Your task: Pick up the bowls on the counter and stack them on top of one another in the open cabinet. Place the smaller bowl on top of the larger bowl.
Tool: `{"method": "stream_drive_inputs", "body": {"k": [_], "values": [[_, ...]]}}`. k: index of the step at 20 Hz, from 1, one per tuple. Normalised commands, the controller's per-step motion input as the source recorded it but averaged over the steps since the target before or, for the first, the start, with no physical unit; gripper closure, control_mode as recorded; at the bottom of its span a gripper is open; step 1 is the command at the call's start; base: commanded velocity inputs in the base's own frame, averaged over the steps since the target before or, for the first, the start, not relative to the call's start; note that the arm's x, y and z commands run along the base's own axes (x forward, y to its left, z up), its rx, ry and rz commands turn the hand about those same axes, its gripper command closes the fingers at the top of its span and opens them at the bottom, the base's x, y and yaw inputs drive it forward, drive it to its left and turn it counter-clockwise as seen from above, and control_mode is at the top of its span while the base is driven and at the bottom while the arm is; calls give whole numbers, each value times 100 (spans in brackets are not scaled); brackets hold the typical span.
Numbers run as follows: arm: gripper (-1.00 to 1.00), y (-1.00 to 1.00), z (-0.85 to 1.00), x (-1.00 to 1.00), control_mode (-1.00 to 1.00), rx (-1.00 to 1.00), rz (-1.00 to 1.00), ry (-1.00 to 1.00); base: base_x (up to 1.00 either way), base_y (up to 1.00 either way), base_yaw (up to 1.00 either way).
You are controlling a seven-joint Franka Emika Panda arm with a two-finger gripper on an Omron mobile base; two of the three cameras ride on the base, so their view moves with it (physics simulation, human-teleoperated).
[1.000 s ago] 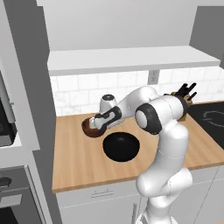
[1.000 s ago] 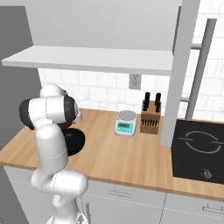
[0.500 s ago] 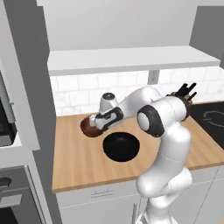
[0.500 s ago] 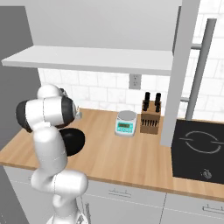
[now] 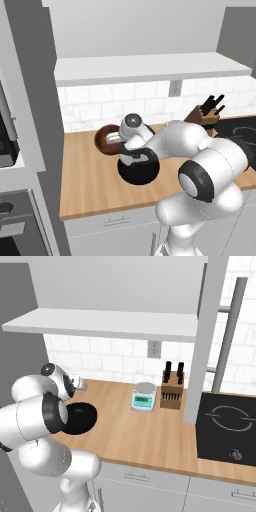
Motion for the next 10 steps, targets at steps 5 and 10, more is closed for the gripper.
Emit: {"method": "stream_drive_inputs", "body": {"k": [5,10], "values": [[100,-59,72,-65,-100,3,-6,9,0,0,0],[100,-45,46,-13,-100,0,-3,34,0,0,0]]}}
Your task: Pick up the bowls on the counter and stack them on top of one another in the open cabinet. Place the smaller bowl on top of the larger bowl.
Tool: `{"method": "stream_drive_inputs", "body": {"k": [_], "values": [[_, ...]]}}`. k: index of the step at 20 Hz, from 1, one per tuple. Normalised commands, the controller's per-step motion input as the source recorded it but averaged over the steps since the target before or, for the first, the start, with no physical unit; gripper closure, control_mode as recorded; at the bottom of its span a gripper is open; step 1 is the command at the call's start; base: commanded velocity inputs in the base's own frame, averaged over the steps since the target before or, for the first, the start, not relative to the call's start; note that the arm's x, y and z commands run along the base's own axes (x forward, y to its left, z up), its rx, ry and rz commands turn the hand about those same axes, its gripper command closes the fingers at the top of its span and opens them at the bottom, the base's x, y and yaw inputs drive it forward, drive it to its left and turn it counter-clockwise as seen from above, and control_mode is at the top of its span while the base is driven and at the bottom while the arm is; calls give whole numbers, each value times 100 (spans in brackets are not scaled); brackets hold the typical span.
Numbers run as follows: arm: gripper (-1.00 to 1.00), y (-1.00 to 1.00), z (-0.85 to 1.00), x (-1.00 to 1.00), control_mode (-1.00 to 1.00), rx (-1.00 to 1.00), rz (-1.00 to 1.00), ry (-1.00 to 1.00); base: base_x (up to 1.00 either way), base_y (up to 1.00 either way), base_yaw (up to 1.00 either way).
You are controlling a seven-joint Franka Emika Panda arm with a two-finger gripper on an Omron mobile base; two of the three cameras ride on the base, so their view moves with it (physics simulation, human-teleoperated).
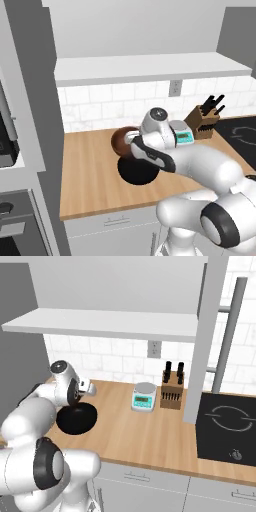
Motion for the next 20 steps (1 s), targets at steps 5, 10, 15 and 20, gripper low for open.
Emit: {"method": "stream_drive_inputs", "body": {"k": [5,10,15,20], "values": [[100,11,-6,0,-100,-14,0,8,0,0,0],[100,11,-37,-1,-100,-13,0,1,0,0,0],[100,-19,-39,-27,-100,-2,0,0,0,0,0],[100,-2,-17,-2,-100,0,0,0,0,0,0]]}}
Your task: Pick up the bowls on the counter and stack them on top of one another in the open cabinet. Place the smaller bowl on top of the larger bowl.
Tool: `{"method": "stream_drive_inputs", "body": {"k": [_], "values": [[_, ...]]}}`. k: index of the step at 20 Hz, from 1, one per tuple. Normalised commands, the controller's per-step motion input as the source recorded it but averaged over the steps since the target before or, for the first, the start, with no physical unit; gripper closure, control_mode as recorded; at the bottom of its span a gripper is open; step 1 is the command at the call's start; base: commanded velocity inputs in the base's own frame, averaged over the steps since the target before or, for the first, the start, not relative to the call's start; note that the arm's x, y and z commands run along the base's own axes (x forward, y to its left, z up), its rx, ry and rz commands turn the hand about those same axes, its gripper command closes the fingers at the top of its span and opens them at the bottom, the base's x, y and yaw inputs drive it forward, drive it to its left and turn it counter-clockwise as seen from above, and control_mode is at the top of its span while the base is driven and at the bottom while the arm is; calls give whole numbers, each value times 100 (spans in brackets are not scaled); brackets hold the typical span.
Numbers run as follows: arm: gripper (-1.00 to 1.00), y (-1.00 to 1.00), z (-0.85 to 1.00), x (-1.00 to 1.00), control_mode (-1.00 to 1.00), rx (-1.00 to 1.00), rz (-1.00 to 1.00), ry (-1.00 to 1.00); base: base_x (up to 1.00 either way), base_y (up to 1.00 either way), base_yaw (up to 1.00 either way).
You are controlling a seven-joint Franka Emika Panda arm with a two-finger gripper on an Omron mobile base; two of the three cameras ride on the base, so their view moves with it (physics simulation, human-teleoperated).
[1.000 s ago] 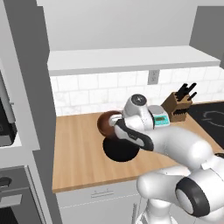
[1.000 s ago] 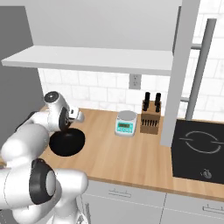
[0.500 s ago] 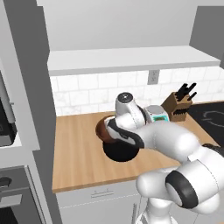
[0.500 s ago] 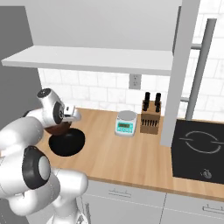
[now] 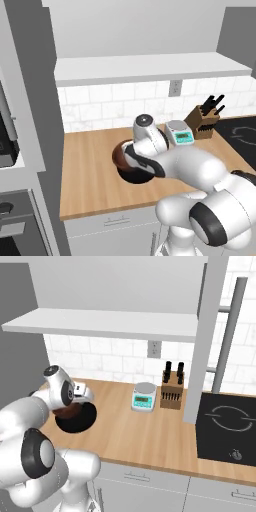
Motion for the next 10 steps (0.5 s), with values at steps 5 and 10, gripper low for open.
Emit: {"method": "stream_drive_inputs", "body": {"k": [5,10], "values": [[100,0,-36,11,-100,0,0,0,0,0,0],[-100,0,-10,4,-100,0,0,1,0,0,0]]}}
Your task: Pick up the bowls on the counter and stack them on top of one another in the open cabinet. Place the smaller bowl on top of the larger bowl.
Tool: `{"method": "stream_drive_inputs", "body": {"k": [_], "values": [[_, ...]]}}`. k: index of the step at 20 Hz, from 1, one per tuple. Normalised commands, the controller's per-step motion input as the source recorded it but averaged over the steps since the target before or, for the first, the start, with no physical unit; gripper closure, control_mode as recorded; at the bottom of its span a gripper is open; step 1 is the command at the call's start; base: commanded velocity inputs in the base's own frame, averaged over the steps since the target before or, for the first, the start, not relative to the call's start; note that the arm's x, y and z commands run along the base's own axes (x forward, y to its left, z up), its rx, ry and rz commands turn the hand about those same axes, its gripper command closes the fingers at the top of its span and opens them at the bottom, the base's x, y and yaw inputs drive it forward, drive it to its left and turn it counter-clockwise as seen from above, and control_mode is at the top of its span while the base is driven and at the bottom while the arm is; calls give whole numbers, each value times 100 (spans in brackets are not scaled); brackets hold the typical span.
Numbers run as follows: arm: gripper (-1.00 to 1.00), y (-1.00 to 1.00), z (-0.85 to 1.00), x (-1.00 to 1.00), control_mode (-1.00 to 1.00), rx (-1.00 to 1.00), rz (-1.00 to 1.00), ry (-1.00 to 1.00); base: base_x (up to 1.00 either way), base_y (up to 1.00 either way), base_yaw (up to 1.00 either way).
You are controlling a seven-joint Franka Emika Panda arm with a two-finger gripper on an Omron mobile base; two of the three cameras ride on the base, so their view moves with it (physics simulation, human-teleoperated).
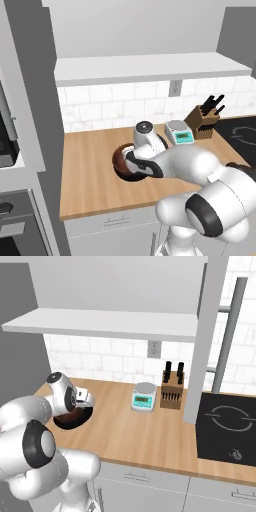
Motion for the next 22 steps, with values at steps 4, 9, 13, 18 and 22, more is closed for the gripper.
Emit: {"method": "stream_drive_inputs", "body": {"k": [4,9,13,18,22], "values": [[-100,-23,32,1,-100,7,0,1,0,0,0],[-100,-56,48,0,-100,10,-2,11,0,0,0],[-100,-65,-1,0,-100,3,0,17,0,0,0],[-100,-3,-45,0,-100,0,0,7,0,0,0],[-100,7,-39,0,-100,0,0,9,0,0,0]]}}
